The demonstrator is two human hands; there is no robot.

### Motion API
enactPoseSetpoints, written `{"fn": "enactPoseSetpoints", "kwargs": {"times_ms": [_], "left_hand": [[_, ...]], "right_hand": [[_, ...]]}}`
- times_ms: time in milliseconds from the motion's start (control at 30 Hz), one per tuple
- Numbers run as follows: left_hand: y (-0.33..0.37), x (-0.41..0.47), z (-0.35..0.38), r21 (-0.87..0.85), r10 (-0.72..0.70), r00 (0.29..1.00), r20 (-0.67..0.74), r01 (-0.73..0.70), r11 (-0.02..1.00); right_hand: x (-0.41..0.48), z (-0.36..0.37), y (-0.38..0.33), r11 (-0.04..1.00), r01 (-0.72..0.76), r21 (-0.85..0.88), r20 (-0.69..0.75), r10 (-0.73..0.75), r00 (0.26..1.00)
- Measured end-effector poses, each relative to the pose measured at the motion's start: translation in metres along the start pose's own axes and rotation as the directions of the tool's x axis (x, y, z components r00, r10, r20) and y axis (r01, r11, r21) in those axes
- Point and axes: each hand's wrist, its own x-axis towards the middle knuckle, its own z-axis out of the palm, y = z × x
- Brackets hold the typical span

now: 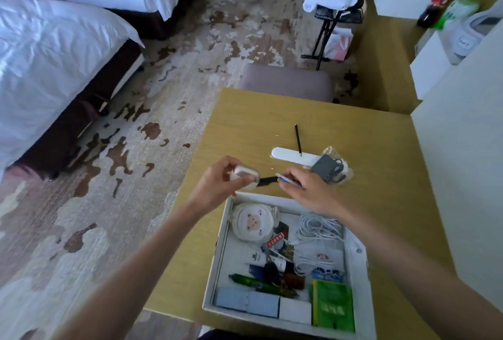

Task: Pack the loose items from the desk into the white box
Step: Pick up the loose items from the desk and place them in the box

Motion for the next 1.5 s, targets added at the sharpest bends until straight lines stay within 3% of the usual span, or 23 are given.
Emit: {"fn": "enactPoseSetpoints", "kwargs": {"times_ms": [133, 200, 300, 433, 567, 767, 867, 933, 1067, 1233, 1367, 1500], "left_hand": [[0.007, -0.044, 0.012, 0.135, 0.019, 1.0, -0.004, -0.018, 0.991], [0.007, -0.063, 0.022, 0.23, 0.045, 0.999, -0.005, -0.043, 0.972], [0.001, -0.083, 0.037, 0.335, 0.035, 0.999, 0.022, -0.04, 0.941], [-0.014, -0.098, 0.058, 0.498, -0.074, 0.996, 0.057, 0.036, 0.867], [-0.027, -0.106, 0.072, 0.669, -0.064, 0.98, 0.187, -0.079, 0.739], [-0.027, -0.113, 0.079, 0.816, -0.186, 0.925, 0.331, -0.182, 0.548], [-0.023, -0.116, 0.078, 0.89, -0.128, 0.922, 0.365, -0.305, 0.34], [-0.02, -0.118, 0.076, 0.898, -0.047, 0.931, 0.361, -0.334, 0.285], [-0.017, -0.118, 0.067, 0.885, 0.127, 0.952, 0.277, -0.304, 0.352], [-0.016, -0.104, 0.053, 0.839, 0.275, 0.947, 0.166, -0.282, 0.465], [-0.009, -0.072, 0.044, 0.734, 0.244, 0.97, 0.02, -0.18, 0.655], [-0.004, -0.024, 0.032, 0.563, 0.15, 0.984, -0.101, -0.068, 0.824]], "right_hand": [[-0.04, 0.01, -0.006, 0.999, 0.032, -0.017, 0.024, -0.032, 0.999], [-0.057, 0.018, -0.005, 1.0, -0.026, 0.015, 0.12, 0.024, 0.993], [-0.075, 0.032, 0.004, 0.988, -0.095, -0.125, 0.224, 0.122, 0.967], [-0.088, 0.038, 0.018, 0.959, -0.128, -0.253, 0.192, 0.179, 0.965], [-0.094, 0.036, 0.02, 0.956, -0.134, -0.26, 0.18, 0.184, 0.966], [-0.093, 0.037, 0.012, 0.943, -0.028, -0.332, 0.188, 0.096, 0.977], [-0.088, 0.042, 0.006, 0.922, -0.005, -0.386, 0.232, 0.102, 0.967], [-0.084, 0.047, 0.004, 0.89, 0.013, -0.455, 0.26, 0.119, 0.958], [-0.078, 0.058, 0.01, 0.834, 0.061, -0.549, 0.268, 0.106, 0.958], [-0.072, 0.05, 0.018, 0.914, 0.062, -0.401, 0.154, 0.001, 0.988], [-0.059, 0.025, 0.021, 0.974, 0.058, -0.219, -0.018, -0.064, 0.998], [-0.035, 0.0, 0.026, 0.989, 0.034, -0.145, -0.21, -0.064, 0.976]]}}
